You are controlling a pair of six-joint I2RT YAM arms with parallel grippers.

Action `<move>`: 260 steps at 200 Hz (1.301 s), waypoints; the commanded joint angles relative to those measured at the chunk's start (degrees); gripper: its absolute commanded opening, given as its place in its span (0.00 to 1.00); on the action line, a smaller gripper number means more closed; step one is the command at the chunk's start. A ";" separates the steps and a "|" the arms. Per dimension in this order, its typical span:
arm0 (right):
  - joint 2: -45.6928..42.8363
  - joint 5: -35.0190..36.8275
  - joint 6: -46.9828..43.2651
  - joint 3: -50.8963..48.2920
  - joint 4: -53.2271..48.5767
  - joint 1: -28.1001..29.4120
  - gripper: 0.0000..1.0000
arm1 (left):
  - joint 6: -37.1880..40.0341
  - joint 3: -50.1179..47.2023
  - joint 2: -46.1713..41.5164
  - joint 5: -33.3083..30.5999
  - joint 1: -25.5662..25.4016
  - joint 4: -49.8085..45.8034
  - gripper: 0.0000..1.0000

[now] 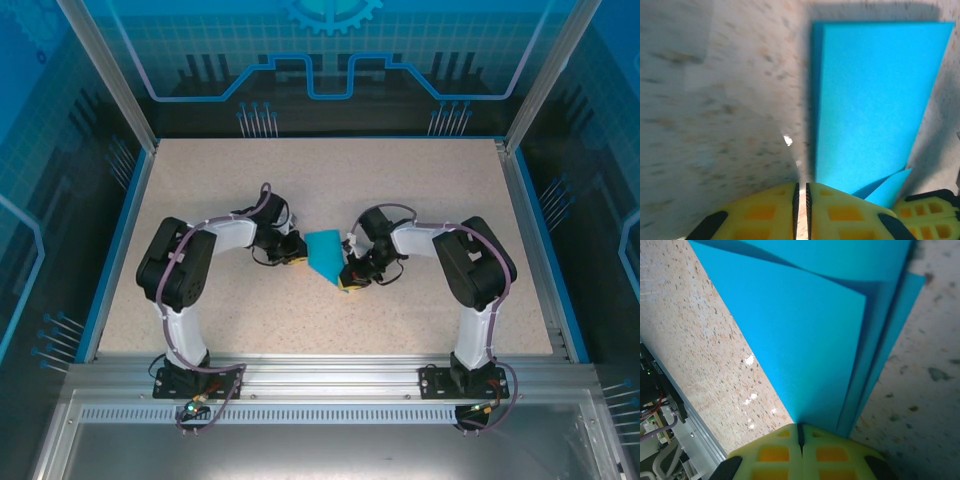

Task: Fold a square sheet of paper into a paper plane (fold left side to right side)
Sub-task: Third fold the triangle at the center of the table.

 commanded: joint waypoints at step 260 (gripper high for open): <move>-5.23 12.48 0.08 -12.98 -9.40 -4.27 0.00 | -0.96 5.06 11.33 -6.08 -12.70 -1.11 0.18</move>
